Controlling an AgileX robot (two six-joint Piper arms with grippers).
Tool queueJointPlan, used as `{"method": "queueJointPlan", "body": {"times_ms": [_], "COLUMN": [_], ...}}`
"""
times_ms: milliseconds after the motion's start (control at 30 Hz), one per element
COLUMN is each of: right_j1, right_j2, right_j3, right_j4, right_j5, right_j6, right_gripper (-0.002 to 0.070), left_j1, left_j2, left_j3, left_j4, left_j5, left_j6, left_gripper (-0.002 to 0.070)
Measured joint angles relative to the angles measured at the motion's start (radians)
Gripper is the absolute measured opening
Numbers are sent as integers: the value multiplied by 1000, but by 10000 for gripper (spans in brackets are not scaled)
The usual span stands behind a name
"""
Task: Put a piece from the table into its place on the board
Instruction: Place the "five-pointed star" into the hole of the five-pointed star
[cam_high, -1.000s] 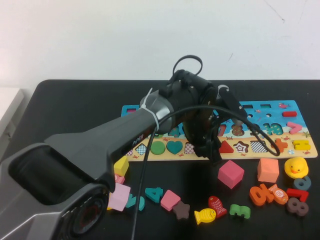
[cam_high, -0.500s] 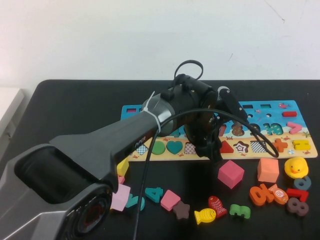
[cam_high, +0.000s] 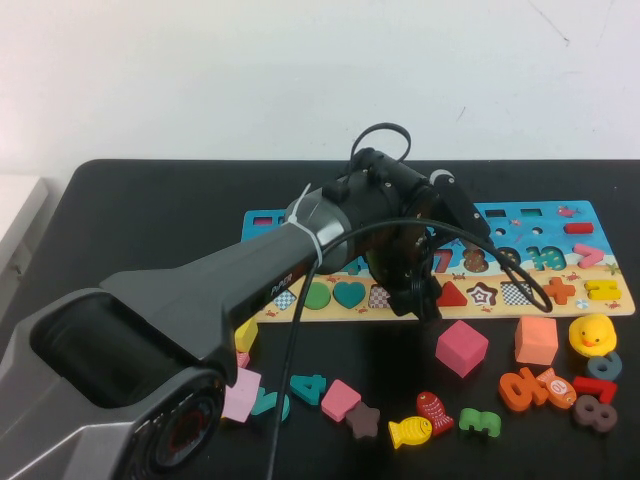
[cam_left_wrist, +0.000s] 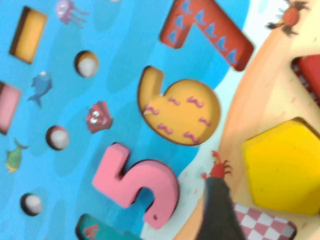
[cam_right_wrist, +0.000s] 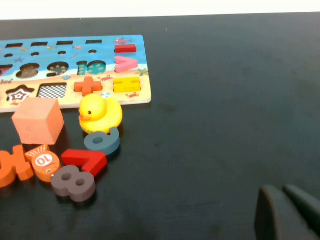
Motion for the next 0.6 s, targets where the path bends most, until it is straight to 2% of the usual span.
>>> {"method": "queueJointPlan", "body": {"times_ms": [100,300,467,600], "right_j1": [0,0,0,0], "right_j2": [0,0,0,0], "right_j3": [0,0,0,0], "right_j4": [0,0,0,0], "right_j5": [0,0,0,0], "right_j6": [0,0,0,0], "right_gripper": [19,19,19,19], "left_j1": [0,0,0,0], "left_j2": [0,7,8,8], "left_j3": [-4,-55,-182,-248], "left_j4": [15,16,-12,-25], "left_j5": [2,38,152,217], "left_j6": [-15,-24,-24,-24], "left_gripper": [454,474,463,411]}}
